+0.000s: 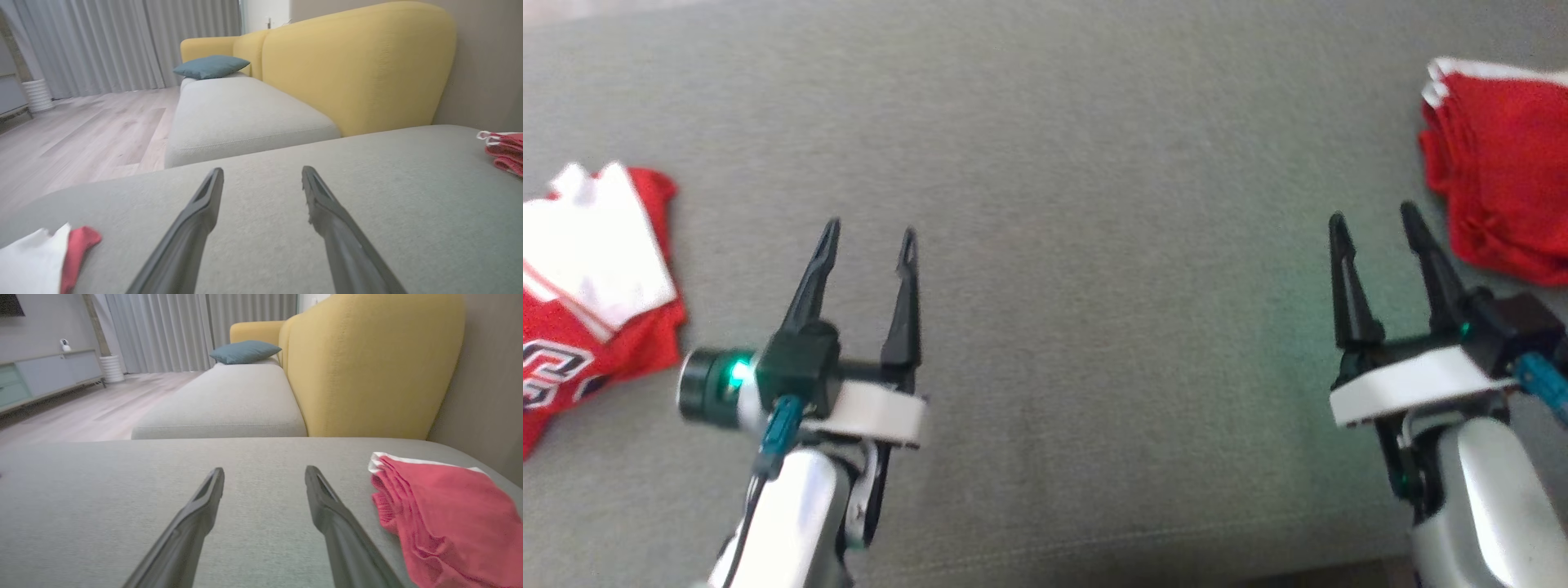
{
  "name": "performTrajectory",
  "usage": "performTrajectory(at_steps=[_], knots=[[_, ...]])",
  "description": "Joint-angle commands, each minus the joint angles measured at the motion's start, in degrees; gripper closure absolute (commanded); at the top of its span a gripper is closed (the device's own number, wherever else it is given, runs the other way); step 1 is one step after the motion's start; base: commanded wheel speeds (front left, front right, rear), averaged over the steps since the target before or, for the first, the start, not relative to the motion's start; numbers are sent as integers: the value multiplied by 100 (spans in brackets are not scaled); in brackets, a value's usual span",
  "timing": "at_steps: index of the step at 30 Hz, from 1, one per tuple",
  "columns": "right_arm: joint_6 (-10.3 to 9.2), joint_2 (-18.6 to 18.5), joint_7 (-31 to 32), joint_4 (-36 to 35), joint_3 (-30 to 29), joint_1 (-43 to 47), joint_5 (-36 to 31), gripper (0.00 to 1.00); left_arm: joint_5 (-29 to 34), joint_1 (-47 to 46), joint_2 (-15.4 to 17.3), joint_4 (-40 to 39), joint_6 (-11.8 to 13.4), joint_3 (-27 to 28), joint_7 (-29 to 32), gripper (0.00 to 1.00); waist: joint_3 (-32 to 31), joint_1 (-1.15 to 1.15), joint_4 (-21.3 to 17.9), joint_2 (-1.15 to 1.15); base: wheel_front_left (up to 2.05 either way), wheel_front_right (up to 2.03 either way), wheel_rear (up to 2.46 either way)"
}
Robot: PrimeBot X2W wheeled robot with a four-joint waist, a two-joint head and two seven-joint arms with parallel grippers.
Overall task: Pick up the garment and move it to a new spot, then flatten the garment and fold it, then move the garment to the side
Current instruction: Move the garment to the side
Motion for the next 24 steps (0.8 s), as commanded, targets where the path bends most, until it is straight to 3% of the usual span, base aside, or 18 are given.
performTrajectory(at_steps=[1, 10, 24], knots=[[21, 4, 25, -237, 106, -19, 43, 0, -23, -67, 107, -165, 51, 219, -29, 0, -250, 0, 256, 0, 0, 0, 0], [21, 208, 370, -810, 39, 701, 110, 0, -215, 577, 248, -167, 221, 536, -29, 0, -716, 0, 609, 0, 0, 0, 0], [21, 286, 691, -1247, 28, 1572, 219, 0, -383, 1235, 407, -172, 219, 529, 86, 0, -1293, 0, 477, 0, 0, 0, 0]])
